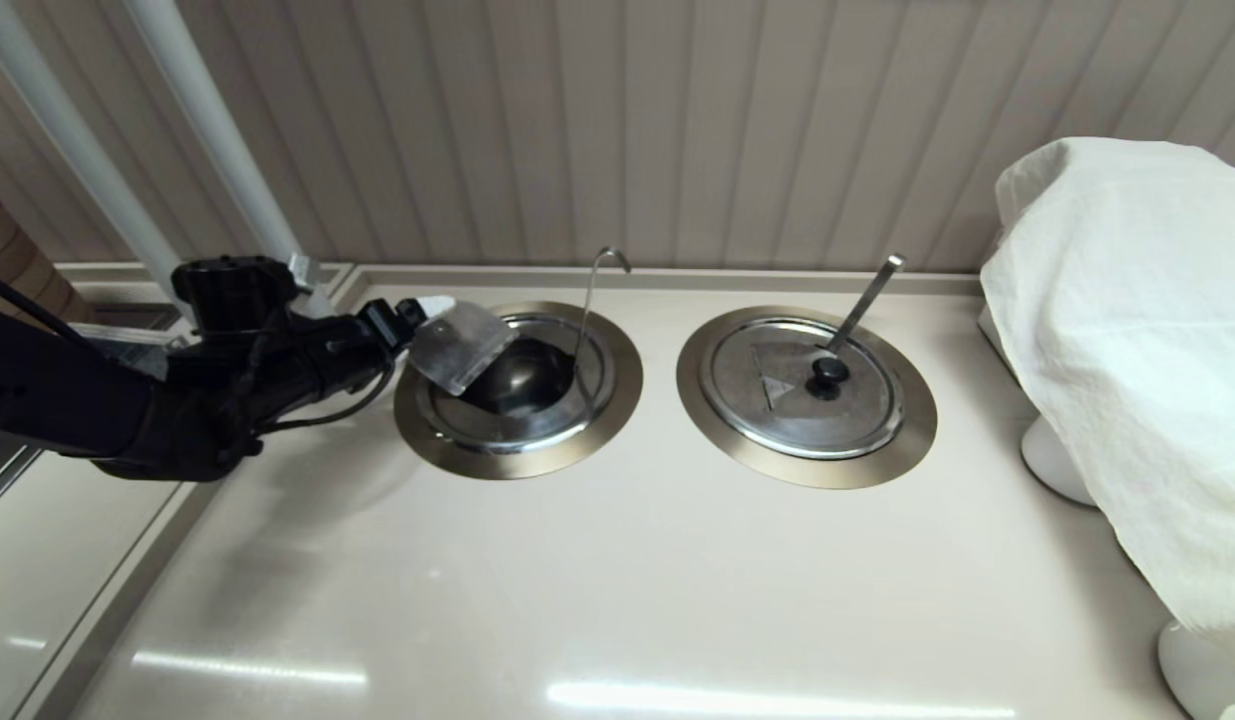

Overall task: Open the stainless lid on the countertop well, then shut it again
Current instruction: Close the lid

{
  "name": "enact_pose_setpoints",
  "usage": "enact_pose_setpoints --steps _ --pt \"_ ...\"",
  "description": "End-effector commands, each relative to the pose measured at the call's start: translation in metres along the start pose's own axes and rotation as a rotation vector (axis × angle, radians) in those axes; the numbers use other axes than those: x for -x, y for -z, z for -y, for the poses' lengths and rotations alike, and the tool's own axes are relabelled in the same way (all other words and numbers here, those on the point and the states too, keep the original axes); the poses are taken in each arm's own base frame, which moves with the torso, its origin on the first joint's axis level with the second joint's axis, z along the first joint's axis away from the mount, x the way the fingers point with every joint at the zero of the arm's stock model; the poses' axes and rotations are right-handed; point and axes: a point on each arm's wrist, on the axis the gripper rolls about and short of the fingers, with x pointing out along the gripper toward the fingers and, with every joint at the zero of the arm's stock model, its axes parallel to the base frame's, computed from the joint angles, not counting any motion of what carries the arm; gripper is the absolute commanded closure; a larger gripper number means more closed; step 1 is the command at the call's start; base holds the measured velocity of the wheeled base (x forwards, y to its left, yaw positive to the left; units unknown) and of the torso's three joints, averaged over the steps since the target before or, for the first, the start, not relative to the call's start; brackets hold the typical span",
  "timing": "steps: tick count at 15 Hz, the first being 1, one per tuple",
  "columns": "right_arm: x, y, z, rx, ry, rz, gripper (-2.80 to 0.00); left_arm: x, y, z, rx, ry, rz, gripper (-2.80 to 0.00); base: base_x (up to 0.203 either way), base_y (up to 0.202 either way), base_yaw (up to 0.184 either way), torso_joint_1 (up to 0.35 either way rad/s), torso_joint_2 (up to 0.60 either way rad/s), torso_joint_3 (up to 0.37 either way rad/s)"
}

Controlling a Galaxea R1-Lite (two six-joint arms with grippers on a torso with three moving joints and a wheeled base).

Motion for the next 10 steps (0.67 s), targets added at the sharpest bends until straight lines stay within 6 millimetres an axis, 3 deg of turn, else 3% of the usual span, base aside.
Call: enact_pose_setpoints --steps 1,4,10 --pt "0.0 0.0 0.0 0.002 0.0 0.001 -2.8 0.01 -0.016 -0.011 0.002 -0.004 0.03 -2.8 0.0 0.0 0.0 0.0 0.0 0.0" --pt "0.0 0.0 0.0 0.0 0.0 0.001 -2.8 0.026 -0.043 -0.034 -0.004 -0.031 0.085 -2.8 0.0 0.0 0.0 0.0 0.0 0.0" --pt "0.0 0.0 0.0 0.0 0.0 0.001 -2.8 0.004 -0.014 -0.067 0.015 0.053 -0.025 -2.8 0.0 0.0 0.0 0.0 0.0 0.0"
